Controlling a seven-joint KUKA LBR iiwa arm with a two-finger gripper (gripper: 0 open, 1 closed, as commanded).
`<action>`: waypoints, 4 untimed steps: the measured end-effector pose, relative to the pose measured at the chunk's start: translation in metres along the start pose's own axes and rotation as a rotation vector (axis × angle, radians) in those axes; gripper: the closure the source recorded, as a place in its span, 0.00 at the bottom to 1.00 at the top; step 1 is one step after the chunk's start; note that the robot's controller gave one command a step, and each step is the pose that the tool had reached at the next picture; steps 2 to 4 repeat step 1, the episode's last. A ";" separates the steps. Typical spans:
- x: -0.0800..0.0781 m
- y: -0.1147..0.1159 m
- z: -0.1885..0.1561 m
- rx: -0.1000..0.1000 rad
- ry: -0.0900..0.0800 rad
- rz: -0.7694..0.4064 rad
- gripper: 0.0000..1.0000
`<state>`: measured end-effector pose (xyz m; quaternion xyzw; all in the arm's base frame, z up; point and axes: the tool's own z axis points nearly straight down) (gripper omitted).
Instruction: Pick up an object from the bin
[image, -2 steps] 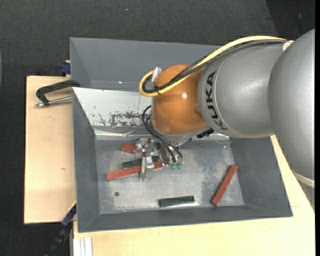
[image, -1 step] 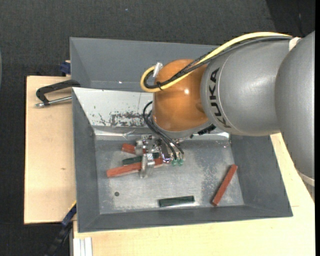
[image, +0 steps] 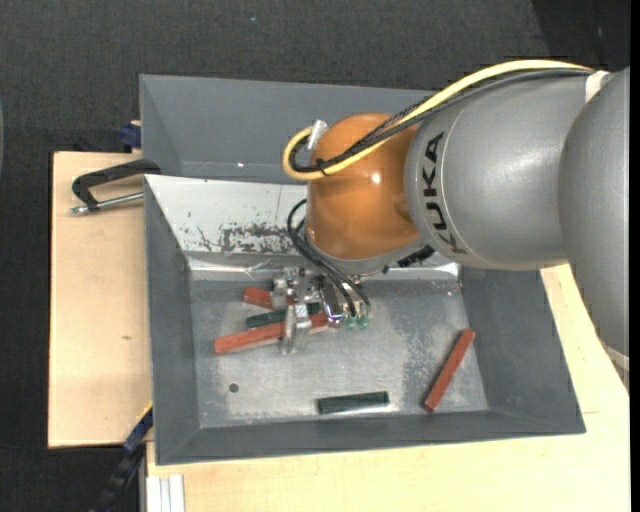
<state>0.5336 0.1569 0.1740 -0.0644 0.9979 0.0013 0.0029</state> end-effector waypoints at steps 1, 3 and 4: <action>0.000 0.000 -0.011 0.000 0.000 0.000 1.00; 0.000 0.000 -0.011 0.000 0.000 0.000 1.00; 0.000 0.000 -0.011 0.000 0.000 0.000 1.00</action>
Offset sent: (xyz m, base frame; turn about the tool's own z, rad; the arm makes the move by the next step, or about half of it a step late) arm -0.0001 -0.0001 0.0191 0.0000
